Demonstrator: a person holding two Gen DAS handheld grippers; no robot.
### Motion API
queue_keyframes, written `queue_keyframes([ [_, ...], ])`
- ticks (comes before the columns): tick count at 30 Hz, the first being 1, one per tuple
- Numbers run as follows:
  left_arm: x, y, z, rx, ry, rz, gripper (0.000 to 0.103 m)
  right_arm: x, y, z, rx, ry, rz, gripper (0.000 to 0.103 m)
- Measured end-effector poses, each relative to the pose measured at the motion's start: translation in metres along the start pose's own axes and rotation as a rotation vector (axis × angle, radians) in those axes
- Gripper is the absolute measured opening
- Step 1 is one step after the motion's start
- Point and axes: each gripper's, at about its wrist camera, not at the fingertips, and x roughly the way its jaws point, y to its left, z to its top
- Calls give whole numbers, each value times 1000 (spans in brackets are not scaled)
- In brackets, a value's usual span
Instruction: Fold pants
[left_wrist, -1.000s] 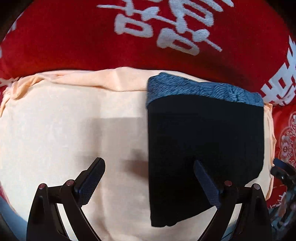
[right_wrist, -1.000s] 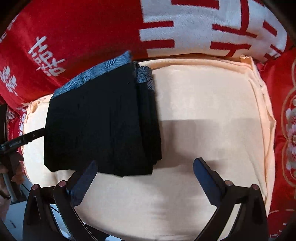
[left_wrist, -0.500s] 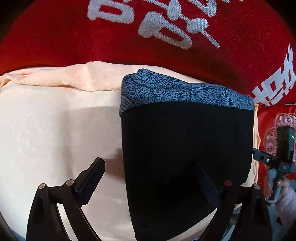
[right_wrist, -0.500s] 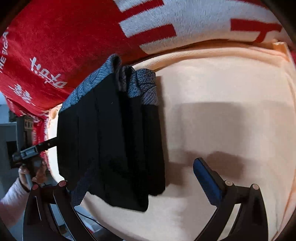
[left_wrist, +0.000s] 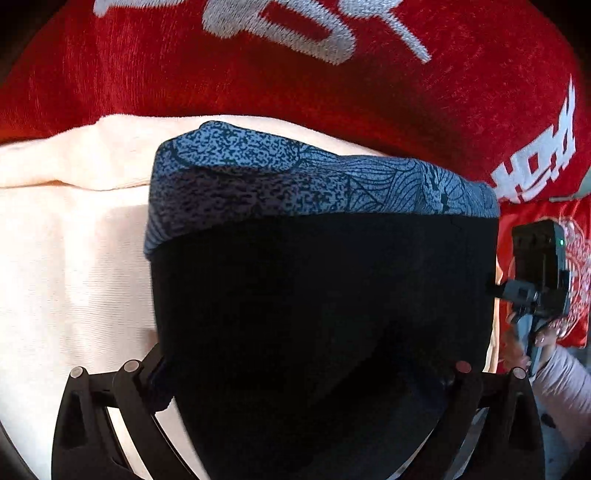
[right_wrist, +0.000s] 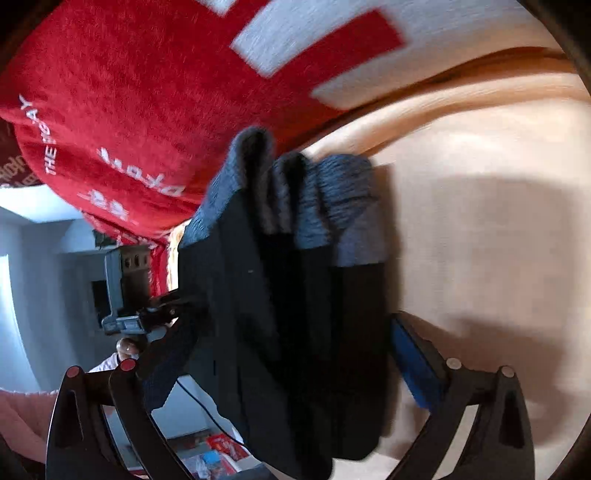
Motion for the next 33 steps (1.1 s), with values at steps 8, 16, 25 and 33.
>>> queue_keyframes([
  [8,-11,-14,-10,-23,-57,13,81,4,-3,-2,100,36,-38,56],
  [16,-43,-27,-24,-44,-95,13,62,-13,25,-18,91,9,29,43],
  [25,-91,-50,-72,-22,-79,41,62,-20,51,-73,130,52,112,43],
  [33,-95,-21,-115,-31,-40,61,62,-5,63,-103,166,54,127,43],
])
